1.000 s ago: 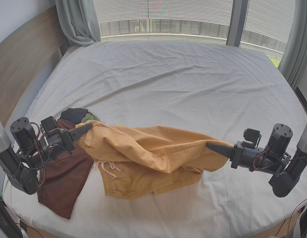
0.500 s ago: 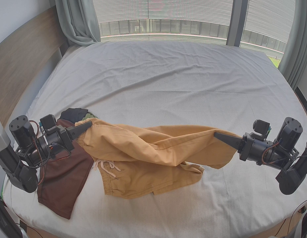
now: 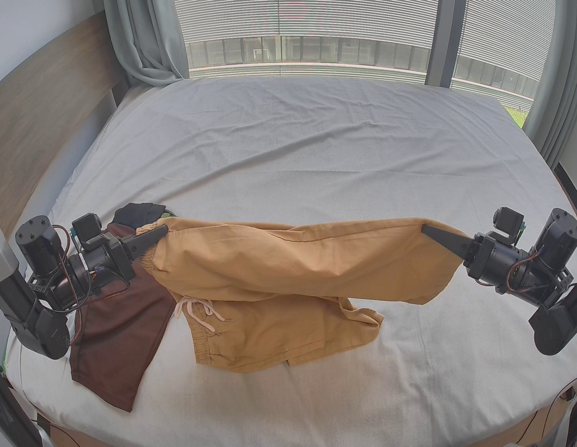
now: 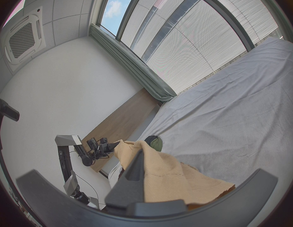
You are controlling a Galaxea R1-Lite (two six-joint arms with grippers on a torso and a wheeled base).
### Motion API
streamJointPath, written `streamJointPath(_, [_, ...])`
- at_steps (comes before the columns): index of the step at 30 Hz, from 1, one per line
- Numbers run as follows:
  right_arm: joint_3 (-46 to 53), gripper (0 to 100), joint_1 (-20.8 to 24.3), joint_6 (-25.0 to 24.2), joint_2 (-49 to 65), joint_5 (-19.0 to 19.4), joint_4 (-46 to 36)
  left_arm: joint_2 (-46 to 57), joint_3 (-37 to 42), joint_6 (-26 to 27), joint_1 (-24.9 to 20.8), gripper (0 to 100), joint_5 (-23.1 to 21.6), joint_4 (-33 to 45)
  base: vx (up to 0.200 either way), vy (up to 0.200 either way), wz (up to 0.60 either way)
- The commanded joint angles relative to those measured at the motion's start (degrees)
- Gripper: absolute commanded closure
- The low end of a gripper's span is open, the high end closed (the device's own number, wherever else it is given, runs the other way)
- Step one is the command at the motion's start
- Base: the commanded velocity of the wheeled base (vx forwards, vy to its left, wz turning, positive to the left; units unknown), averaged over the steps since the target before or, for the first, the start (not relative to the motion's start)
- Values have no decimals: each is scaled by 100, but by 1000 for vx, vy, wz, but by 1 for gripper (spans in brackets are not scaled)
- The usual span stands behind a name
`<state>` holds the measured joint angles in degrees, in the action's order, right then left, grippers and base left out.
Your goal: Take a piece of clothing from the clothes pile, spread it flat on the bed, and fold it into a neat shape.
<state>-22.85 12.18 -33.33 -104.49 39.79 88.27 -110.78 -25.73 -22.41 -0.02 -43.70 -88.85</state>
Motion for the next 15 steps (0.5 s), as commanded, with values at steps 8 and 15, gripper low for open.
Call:
streamJointPath(8, [-53, 100, -357, -68, 77, 205, 6, -120, -72, 70, 99, 100, 2, -1, 0, 0, 0])
streamJointPath(15, [-80, 100, -524, -183, 86, 240, 6, -128, -90, 70, 125, 100, 2, -1, 0, 0, 0])
